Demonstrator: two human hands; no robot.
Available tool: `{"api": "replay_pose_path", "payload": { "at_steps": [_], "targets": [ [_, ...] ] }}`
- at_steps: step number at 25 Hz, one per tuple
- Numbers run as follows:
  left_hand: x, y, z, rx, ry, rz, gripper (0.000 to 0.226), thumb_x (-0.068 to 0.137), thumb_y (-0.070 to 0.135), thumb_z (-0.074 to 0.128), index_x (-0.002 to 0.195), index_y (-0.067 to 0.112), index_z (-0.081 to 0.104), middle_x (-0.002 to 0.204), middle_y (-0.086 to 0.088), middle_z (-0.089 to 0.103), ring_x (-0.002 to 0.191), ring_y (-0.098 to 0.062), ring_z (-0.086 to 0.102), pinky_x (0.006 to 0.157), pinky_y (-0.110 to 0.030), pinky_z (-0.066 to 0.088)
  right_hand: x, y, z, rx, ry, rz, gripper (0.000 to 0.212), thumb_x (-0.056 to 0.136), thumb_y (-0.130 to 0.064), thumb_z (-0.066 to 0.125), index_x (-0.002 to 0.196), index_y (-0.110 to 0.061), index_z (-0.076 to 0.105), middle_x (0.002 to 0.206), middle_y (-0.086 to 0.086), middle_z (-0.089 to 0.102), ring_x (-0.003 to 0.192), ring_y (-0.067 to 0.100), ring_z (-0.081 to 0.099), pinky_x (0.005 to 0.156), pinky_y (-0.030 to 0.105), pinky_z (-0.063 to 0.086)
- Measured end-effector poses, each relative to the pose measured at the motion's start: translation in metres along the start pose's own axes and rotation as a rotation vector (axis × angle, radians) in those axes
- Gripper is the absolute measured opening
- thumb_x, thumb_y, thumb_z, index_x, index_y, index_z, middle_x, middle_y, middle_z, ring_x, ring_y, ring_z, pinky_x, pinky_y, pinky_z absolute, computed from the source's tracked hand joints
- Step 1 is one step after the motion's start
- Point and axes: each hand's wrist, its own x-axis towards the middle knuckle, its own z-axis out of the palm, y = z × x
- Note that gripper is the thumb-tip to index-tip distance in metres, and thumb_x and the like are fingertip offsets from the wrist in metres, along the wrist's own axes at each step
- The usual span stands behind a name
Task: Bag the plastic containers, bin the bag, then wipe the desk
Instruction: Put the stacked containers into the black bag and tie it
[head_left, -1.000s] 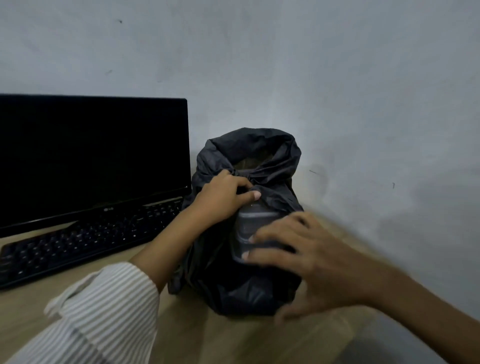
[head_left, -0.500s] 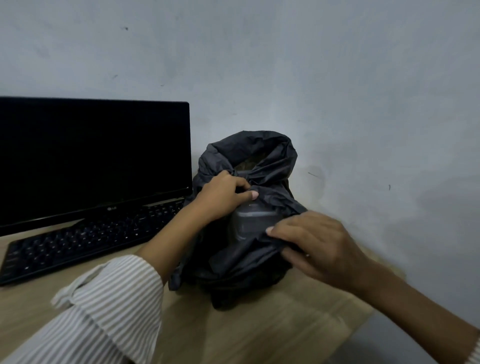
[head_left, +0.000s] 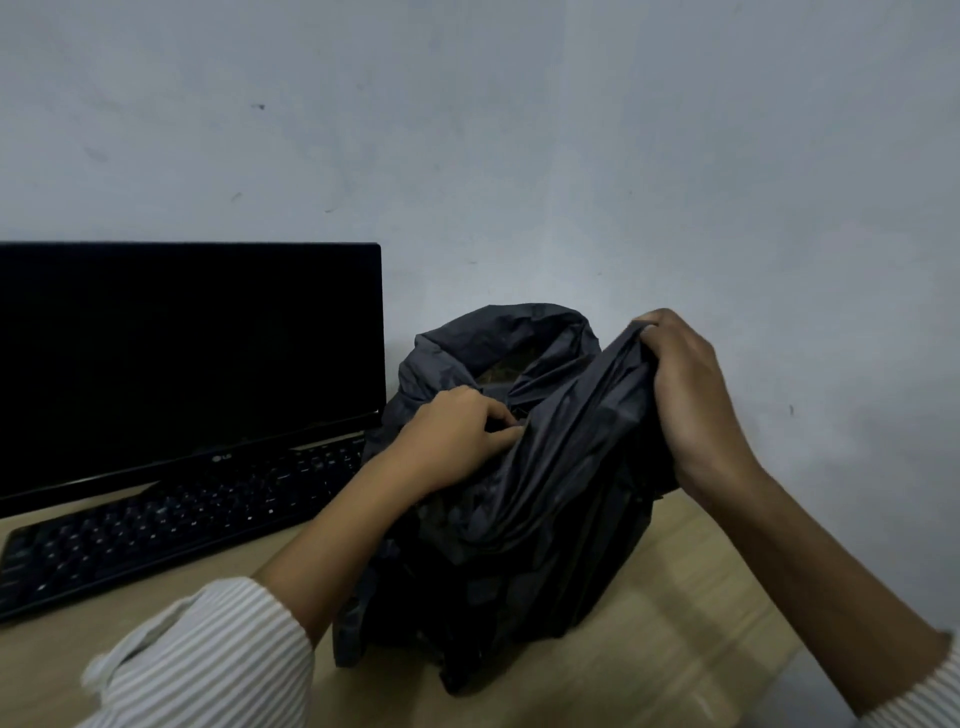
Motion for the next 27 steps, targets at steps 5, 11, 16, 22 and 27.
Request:
{"api": "replay_pose_path", "payload": {
  "at_steps": [5, 11, 16, 22, 27],
  "targets": [
    [-0.011, 0.003, -0.012, -0.314, -0.074, -0.041, 0.029, 0.099, 0.040, 0.041, 0.120, 0.028, 0.057, 0.109, -0.001, 0.066, 0.090, -0.015, 0.065, 0.076, -0.034, 0.056, 0.015, 0.018, 0.019, -0.241, -0.168, -0.030, 0.032, 0.091, -0.037, 0.031, 0.074, -0.014, 0.047, 0.070, -0.002, 0.052, 0.068, 0.015, 0.051, 0.070, 0.032, 0.042],
    [0.012, -0.053, -0.039, -0.287, 0.453, -0.338, 0.032, 0.097, 0.043, 0.039, 0.117, 0.019, 0.046, 0.107, -0.014, 0.064, 0.092, -0.035, 0.063, 0.078, -0.039, 0.052, 0.012, 0.041, 0.030, -0.413, -0.457, -0.128, 0.035, 0.100, -0.028, 0.040, 0.066, -0.020, 0.036, 0.062, 0.003, 0.050, 0.063, 0.020, 0.051, 0.066, 0.039, 0.038],
    [0.029, -0.106, -0.015, -1.104, 0.145, -0.798, 0.083, 0.088, 0.071, 0.027, 0.134, 0.004, 0.043, 0.131, -0.016, 0.054, 0.114, -0.035, 0.055, 0.076, -0.041, 0.049, 0.017, 0.049, 0.030, -0.451, -0.452, -0.186, 0.038, 0.101, -0.027, 0.040, 0.064, -0.020, 0.033, 0.059, 0.006, 0.045, 0.057, 0.021, 0.043, 0.061, 0.038, 0.033],
    [0.032, -0.094, -0.014, -1.128, 0.125, -0.625, 0.054, 0.099, 0.032, 0.039, 0.138, -0.005, 0.040, 0.140, -0.015, 0.045, 0.120, -0.036, 0.051, 0.074, -0.027, 0.046, 0.018, 0.051, 0.028, -0.378, -0.388, -0.171, 0.042, 0.099, -0.031, 0.040, 0.060, -0.019, 0.029, 0.055, 0.000, 0.039, 0.052, 0.010, 0.037, 0.055, 0.028, 0.027],
    [0.046, -0.072, -0.045, -0.992, -0.008, -0.485, 0.063, 0.094, 0.058, 0.037, 0.111, 0.007, 0.069, 0.122, -0.018, 0.065, 0.096, -0.027, 0.068, 0.089, -0.034, 0.049, 0.024, 0.053, 0.023, -0.242, -0.368, -0.161, 0.042, 0.091, -0.040, 0.035, 0.064, -0.008, 0.034, 0.068, 0.022, 0.049, 0.064, 0.032, 0.046, 0.065, 0.045, 0.037]
  ]
}}
